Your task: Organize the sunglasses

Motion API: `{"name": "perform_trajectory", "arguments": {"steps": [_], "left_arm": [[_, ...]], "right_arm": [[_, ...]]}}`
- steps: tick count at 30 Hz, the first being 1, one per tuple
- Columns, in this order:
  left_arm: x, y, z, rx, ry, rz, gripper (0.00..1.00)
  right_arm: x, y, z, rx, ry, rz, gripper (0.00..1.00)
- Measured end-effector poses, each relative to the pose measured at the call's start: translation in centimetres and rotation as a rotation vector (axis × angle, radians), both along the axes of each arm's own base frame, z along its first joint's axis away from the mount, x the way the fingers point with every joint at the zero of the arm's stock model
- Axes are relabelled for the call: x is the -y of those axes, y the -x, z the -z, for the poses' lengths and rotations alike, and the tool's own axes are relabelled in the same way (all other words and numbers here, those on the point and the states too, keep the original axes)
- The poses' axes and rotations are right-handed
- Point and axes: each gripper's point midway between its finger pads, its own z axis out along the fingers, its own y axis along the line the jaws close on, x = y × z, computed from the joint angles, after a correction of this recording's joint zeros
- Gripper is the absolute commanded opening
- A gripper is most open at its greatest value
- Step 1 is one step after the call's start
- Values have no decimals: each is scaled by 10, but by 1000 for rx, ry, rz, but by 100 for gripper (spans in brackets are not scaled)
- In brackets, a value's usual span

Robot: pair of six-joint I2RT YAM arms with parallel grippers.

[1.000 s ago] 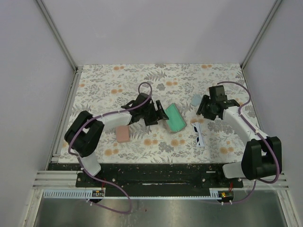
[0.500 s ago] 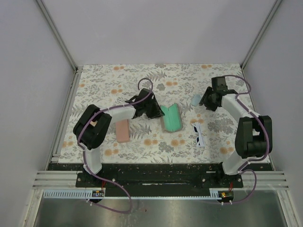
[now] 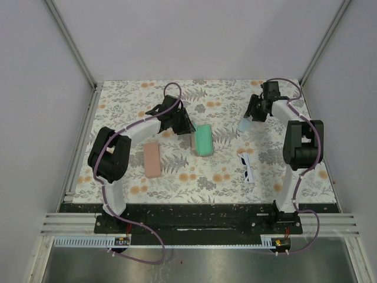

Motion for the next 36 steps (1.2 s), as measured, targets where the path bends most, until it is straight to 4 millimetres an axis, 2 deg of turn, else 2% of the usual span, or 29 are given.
{"name": "perform_trajectory", "arguments": {"steps": [3,7,12,18,25,27,32,36], "left_arm": [[-4,-7,-9,18,0,12,41],[-8,-8,-6,8,-3,29,52],[-17,-3,3,-29,-33,37,55],[-33,-2,1,-41,-59,32,56],[-43,-3,-27,8,-53,27,57],[-44,-2,-36,27,-49,31,57],[-45,2,-49,48,-45,38,57],[-47,4,-60,68,-38,40,57]], "right_arm": [[-2,-7,8,-3,9,-41,56],[-3,-16,20,-14,28,-77,55],[-8,-26,28,-19,54,-118,53],[-23,-23,31,-25,67,-170,42],[-29,-16,34,-46,77,-200,13],[-29,-13,35,-59,77,-202,2],[-30,-5,35,-87,63,-200,0],[-42,9,27,-102,-11,-200,0]]}}
